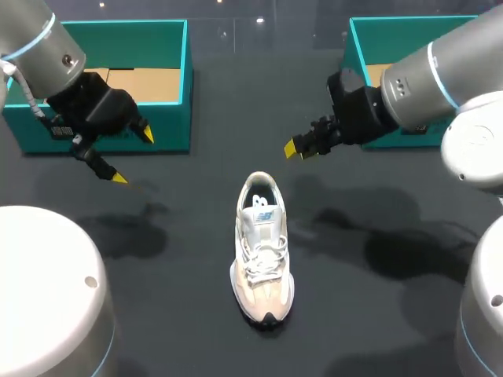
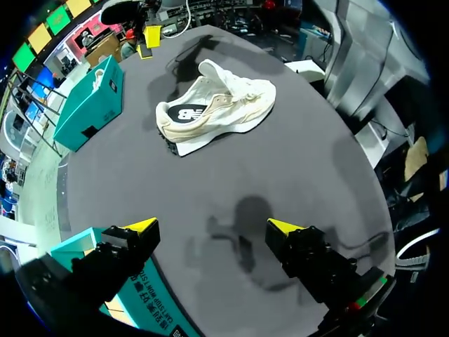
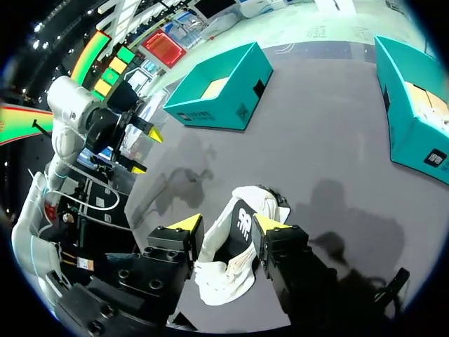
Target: Take the shoe out of the shoebox, open the shoe tongue, remove and reinsert the insole, then place the shoe into the shoebox
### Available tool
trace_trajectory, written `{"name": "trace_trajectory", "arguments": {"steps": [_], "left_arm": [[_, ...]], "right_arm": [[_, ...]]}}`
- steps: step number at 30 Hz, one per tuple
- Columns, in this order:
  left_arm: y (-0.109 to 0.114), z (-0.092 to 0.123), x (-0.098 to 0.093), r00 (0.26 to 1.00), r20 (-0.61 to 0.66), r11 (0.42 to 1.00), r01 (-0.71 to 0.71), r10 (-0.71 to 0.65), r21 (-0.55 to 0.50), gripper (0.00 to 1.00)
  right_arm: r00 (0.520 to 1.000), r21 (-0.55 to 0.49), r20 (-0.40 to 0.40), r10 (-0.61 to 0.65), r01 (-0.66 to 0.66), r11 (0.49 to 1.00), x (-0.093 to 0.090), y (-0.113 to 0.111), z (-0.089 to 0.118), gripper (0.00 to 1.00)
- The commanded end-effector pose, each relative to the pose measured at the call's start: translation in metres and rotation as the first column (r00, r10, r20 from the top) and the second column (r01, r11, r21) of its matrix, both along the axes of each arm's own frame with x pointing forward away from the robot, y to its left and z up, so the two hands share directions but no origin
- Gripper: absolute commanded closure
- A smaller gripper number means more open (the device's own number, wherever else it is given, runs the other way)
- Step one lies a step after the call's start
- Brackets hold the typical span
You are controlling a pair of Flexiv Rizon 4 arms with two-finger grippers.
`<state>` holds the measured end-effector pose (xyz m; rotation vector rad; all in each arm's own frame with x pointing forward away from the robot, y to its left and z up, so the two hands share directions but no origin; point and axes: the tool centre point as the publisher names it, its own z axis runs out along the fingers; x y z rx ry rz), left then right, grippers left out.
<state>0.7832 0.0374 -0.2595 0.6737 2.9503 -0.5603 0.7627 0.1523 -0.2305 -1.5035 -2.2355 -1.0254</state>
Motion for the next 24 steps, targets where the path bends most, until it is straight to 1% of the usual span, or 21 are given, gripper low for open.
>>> {"name": "trace_trajectory", "arguments": {"steps": [1, 3, 5, 11, 14, 18, 20, 22, 24], "left_arm": [[0.008, 0.007, 0.004, 1.000, -0.007, 1.000, 0.015, -0.015, 0.003, 0.00], [0.013, 0.008, 0.006, 1.000, -0.007, 1.000, 0.025, -0.025, 0.005, 0.00], [0.018, 0.010, 0.009, 0.999, -0.010, 0.999, 0.039, -0.039, 0.002, 0.00], [0.036, 0.015, 0.020, 0.994, -0.025, 0.994, 0.106, -0.106, 0.000, 0.00], [0.044, 0.019, 0.025, 0.991, -0.028, 0.991, 0.131, -0.131, 0.005, 0.00], [0.054, 0.025, 0.034, 0.988, -0.028, 0.989, 0.150, -0.150, 0.008, 0.00], [0.059, 0.027, 0.038, 0.985, -0.032, 0.985, 0.172, -0.172, 0.017, 0.00], [0.063, 0.027, 0.042, 0.981, -0.034, 0.981, 0.194, -0.193, 0.028, 0.00], [0.066, 0.029, 0.043, 0.977, -0.038, 0.976, 0.213, -0.212, 0.040, 0.00]], "right_arm": [[0.992, -0.231, -0.122, 0.023, -0.051, 0.972, 0.001, 0.014, 0.008, 0.56], [0.991, -0.281, -0.131, -0.018, -0.019, 0.959, -0.003, 0.024, 0.006, 0.56], [0.990, -0.312, -0.133, -0.050, 0.006, 0.950, -0.007, 0.027, 0.004, 0.57], [0.986, -0.344, -0.115, -0.117, 0.071, 0.936, -0.020, 0.039, 0.003, 0.58], [0.983, -0.360, -0.099, -0.152, 0.107, 0.927, -0.028, 0.046, 0.002, 0.62], [0.978, -0.371, -0.064, -0.198, 0.161, 0.915, -0.038, 0.055, 0.001, 0.83], [0.974, -0.373, -0.049, -0.219, 0.186, 0.909, -0.042, 0.060, -0.001, 1.00], [0.967, -0.390, -0.036, -0.253, 0.220, 0.894, -0.044, 0.065, -0.003, 1.00], [0.959, -0.410, -0.040, -0.280, 0.239, 0.880, -0.045, 0.071, -0.007, 1.00]]}}
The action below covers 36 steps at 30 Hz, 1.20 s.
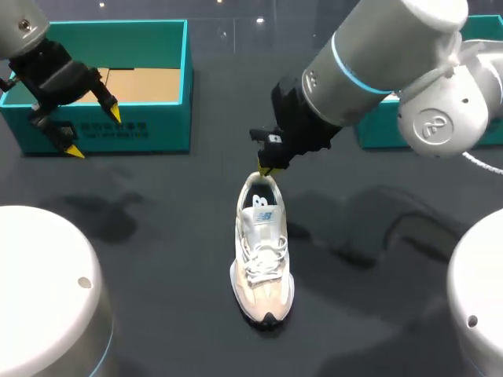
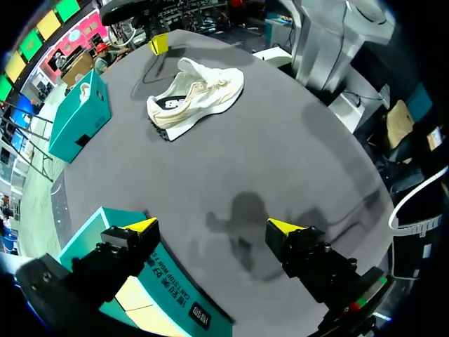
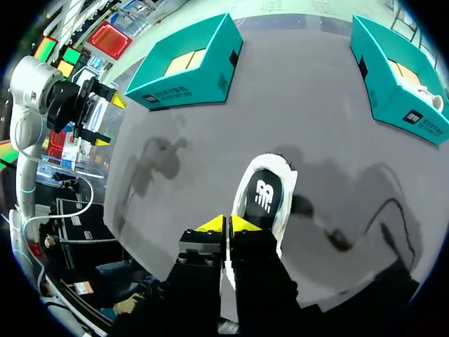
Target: Take the shoe out of the shoebox, open the shoe tongue, remove and reinsert the insole, then place the shoe into the shoebox
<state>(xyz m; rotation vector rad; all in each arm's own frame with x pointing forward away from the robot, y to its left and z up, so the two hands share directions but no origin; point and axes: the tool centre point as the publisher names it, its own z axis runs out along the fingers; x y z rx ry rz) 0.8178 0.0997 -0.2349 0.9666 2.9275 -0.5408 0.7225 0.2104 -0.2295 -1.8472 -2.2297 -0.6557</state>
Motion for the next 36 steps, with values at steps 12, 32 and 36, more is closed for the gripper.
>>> {"name": "trace_trajectory", "arguments": {"steps": [12, 32, 36], "left_arm": [[0.026, 0.010, 0.025, 0.997, -0.022, 0.997, 0.075, -0.075, 0.031, 0.00], [0.026, 0.010, 0.025, 0.997, -0.022, 0.997, 0.075, -0.075, 0.031, 0.00], [0.026, 0.010, 0.025, 0.997, -0.022, 0.997, 0.075, -0.075, 0.031, 0.00]], "right_arm": [[0.967, -0.251, 0.049, -0.252, 0.256, 0.934, -0.010, 0.040, -0.018, 1.00], [0.918, -0.409, 0.125, -0.376, 0.393, 0.823, 0.001, 0.045, -0.050, 1.00], [0.896, -0.431, 0.150, -0.419, 0.440, 0.788, -0.001, 0.036, -0.057, 1.00]]}}
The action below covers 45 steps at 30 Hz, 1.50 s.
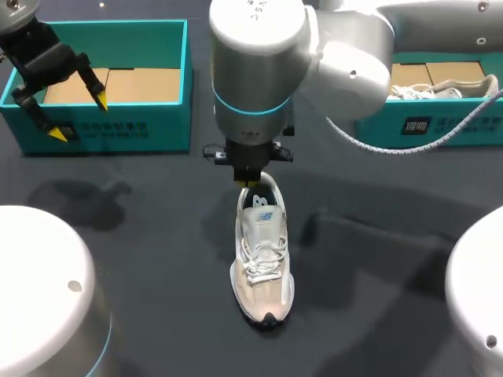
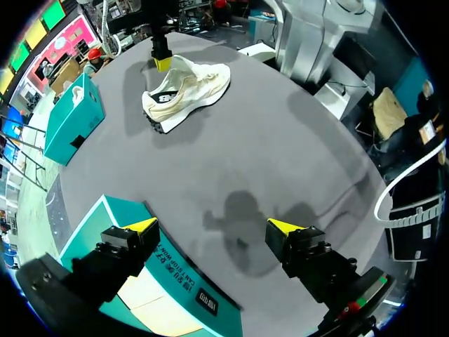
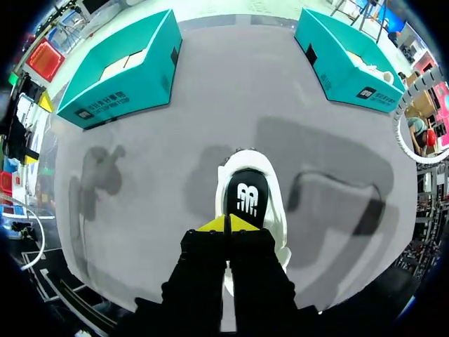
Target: Take the shoe out of the shoebox, open the shoe tongue, remove and reinsert the insole, then place the shoe into the shoebox
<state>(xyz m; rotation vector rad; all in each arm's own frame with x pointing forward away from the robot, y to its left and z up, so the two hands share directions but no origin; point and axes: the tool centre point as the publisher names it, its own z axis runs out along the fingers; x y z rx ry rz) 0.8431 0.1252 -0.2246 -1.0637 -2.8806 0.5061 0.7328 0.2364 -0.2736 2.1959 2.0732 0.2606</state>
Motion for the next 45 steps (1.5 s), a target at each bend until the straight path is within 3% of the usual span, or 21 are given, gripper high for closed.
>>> {"name": "trace_trajectory", "arguments": {"steps": [1, 3, 15, 21, 38, 45], "left_arm": [[0.000, 0.000, 0.000, 1.000, 0.000, 1.000, 0.000, 0.000, 0.003, 0.00], [0.000, 0.000, 0.000, 1.000, 0.000, 1.000, 0.000, 0.000, 0.003, 0.00], [0.000, 0.000, 0.000, 1.000, 0.000, 1.000, 0.000, 0.000, 0.003, 0.00], [0.000, 0.000, 0.000, 1.000, 0.000, 1.000, 0.000, 0.000, 0.003, 0.00], [0.000, 0.000, 0.000, 1.000, 0.000, 1.000, 0.000, 0.000, 0.003, 0.00], [0.000, 0.000, 0.000, 1.000, 0.000, 1.000, 0.000, 0.000, 0.003, 0.00]], "right_arm": [[0.981, -0.126, 0.093, -0.172, 0.183, 0.975, -0.012, 0.009, -0.014, 1.00], [0.973, -0.156, 0.158, -0.171, 0.195, 0.968, -0.019, 0.004, -0.012, 1.00], [0.973, -0.156, 0.158, -0.171, 0.195, 0.968, -0.019, 0.004, -0.012, 1.00], [0.964, -0.194, 0.183, -0.192, 0.227, 0.955, -0.006, 0.006, -0.033, 1.00], [0.927, -0.259, 0.259, -0.272, 0.338, 0.905, -0.003, -0.005, -0.073, 1.00], [0.919, -0.294, 0.243, -0.310, 0.375, 0.879, 0.005, -0.014, -0.091, 1.00]]}}
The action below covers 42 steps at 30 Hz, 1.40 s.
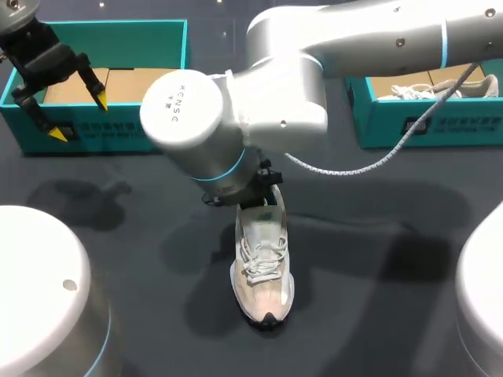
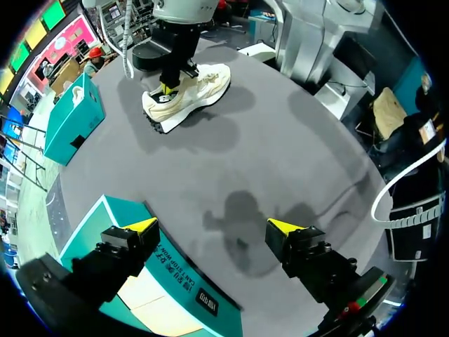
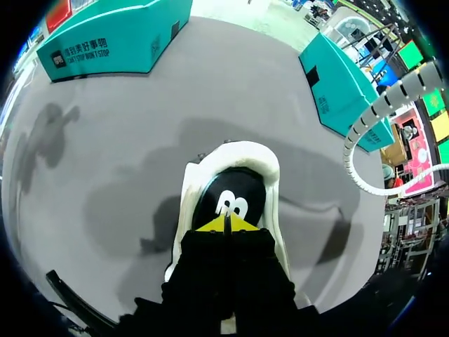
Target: Take the shoe out of the shoebox, open the shoe tongue, remove and reinsert the insole, then place the shoe into the shoebox
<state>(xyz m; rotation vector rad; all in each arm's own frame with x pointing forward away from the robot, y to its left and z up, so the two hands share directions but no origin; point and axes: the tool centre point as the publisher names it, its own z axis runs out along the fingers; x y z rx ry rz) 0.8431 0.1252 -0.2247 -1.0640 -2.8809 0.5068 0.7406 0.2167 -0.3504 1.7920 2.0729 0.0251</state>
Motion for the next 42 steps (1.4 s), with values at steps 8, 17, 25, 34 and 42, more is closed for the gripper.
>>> {"name": "trace_trajectory", "arguments": {"steps": [8, 17, 25, 34, 42], "left_arm": [[0.000, 0.000, 0.000, 1.000, 0.000, 1.000, 0.000, 0.000, 0.003, 0.00], [0.000, 0.000, 0.000, 1.000, 0.000, 1.000, 0.000, 0.000, 0.003, 0.00], [0.000, 0.000, 0.000, 1.000, 0.000, 1.000, 0.000, 0.000, 0.003, 0.00], [0.000, 0.000, 0.000, 1.000, 0.000, 1.000, 0.000, 0.000, 0.003, 0.00], [0.000, 0.000, 0.000, 1.000, 0.000, 1.000, 0.000, 0.000, 0.003, 0.00]], "right_arm": [[0.864, 0.072, 0.124, -0.488, 0.483, 0.873, 0.000, -0.001, -0.030, 1.00], [0.861, 0.064, 0.214, -0.461, 0.458, 0.886, -0.002, 0.000, -0.005, 1.00], [0.862, 0.025, 0.222, -0.455, 0.461, 0.887, 0.013, -0.015, -0.010, 1.00], [0.872, 0.066, 0.140, -0.469, 0.464, 0.883, 0.026, -0.033, -0.044, 1.00], [0.876, 0.094, 0.077, -0.476, 0.469, 0.878, 0.014, -0.029, -0.059, 1.00]]}}
